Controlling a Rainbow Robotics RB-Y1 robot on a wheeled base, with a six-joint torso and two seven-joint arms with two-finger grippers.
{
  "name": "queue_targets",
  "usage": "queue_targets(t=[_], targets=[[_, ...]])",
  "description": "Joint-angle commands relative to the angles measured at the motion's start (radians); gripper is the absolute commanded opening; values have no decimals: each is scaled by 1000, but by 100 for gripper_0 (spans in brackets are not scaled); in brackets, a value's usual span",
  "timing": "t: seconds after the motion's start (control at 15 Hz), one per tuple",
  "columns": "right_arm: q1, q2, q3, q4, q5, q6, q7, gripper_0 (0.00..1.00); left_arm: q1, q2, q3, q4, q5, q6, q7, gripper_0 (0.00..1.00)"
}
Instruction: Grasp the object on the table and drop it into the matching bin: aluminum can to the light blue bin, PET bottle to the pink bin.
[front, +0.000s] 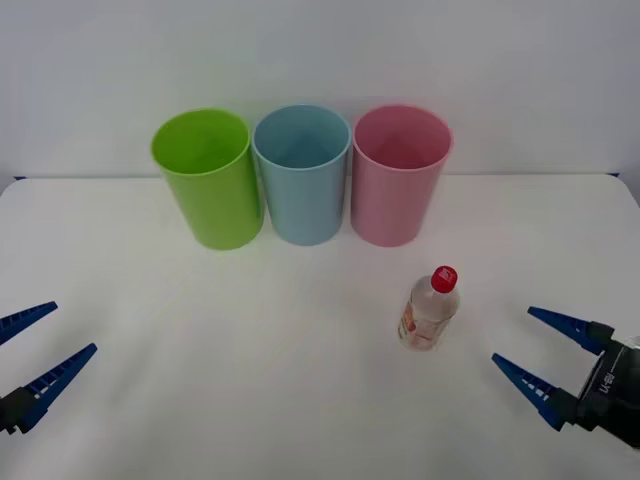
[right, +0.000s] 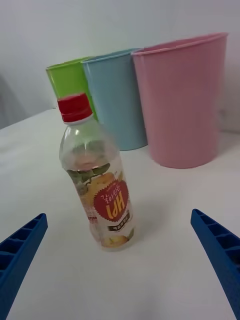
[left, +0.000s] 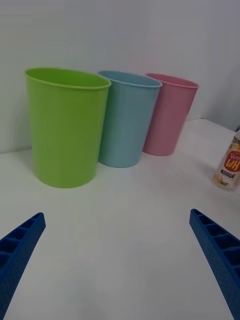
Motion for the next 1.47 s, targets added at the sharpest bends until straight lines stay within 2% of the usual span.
queue_targets(t=[0.07,0.4,1.07,1.47], targets=[[-41,58,5,47,54,7,36,100,0,0,0,0,0,0,0,100],[-58,119,44,48,100,56,67,100,0,0,0,0,0,0,0,100],[-96,127,217,50,30,280,154,100,0,0,0,0,0,0,0,100],[-110,127,300,50,16,352,199,100,0,0,0,0,0,0,0,100]])
